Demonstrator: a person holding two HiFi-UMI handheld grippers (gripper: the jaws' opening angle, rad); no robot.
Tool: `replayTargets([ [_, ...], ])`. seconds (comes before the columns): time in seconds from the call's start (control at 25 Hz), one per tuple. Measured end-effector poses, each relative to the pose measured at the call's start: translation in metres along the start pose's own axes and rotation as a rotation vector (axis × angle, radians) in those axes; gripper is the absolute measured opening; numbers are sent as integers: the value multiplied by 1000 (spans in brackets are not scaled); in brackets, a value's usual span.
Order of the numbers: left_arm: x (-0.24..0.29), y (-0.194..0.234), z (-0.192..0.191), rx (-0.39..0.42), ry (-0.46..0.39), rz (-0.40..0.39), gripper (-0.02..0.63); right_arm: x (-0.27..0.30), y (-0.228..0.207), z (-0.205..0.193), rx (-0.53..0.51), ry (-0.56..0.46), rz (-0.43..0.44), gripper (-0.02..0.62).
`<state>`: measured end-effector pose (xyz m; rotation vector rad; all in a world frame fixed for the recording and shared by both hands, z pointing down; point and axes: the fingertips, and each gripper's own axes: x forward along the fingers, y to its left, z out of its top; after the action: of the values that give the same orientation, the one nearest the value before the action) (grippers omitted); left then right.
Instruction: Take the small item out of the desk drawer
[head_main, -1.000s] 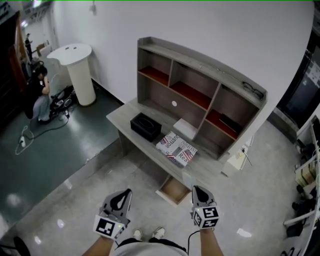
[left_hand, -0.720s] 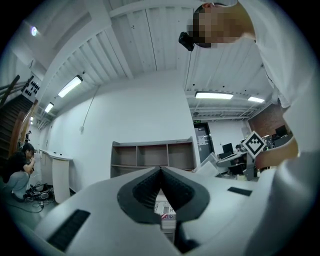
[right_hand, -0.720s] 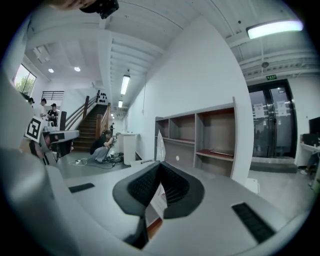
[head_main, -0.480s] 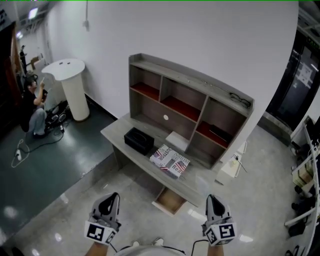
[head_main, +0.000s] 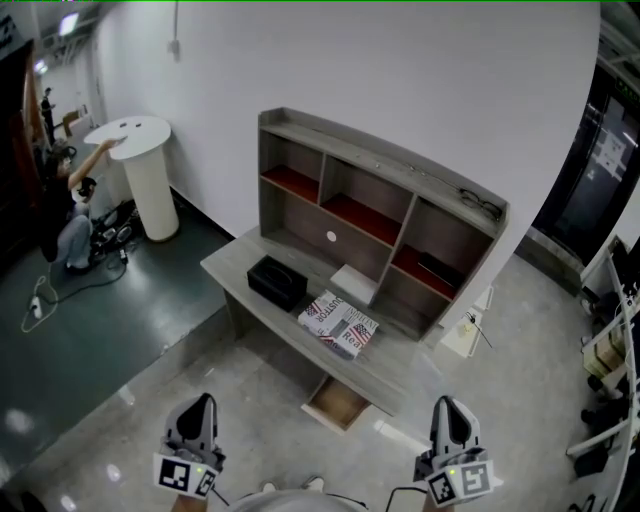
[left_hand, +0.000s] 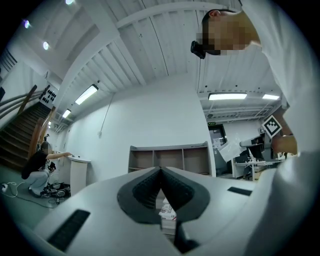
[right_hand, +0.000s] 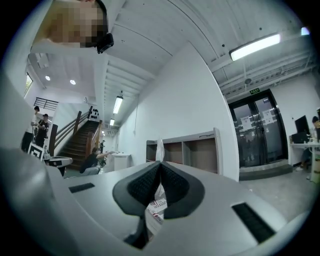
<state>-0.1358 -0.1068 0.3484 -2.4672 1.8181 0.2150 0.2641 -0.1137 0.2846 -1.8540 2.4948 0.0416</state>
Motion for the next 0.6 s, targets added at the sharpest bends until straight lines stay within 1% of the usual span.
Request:
replayTargets([
  [0.12, 0, -2, 3, 8, -6, -1, 18, -2, 0, 6, -19, -16, -3, 25],
  [0.24, 0, -5, 6, 15, -10, -8, 18, -3, 3, 2, -31, -11, 0, 25],
  [0.4, -1, -11, 0, 7, 3, -24, 18, -1, 11, -8, -67, 16, 15, 23],
  [0.6, -4, -19, -8, -10, 23, -48, 18, -2, 19, -10, -73, 21, 18, 23],
])
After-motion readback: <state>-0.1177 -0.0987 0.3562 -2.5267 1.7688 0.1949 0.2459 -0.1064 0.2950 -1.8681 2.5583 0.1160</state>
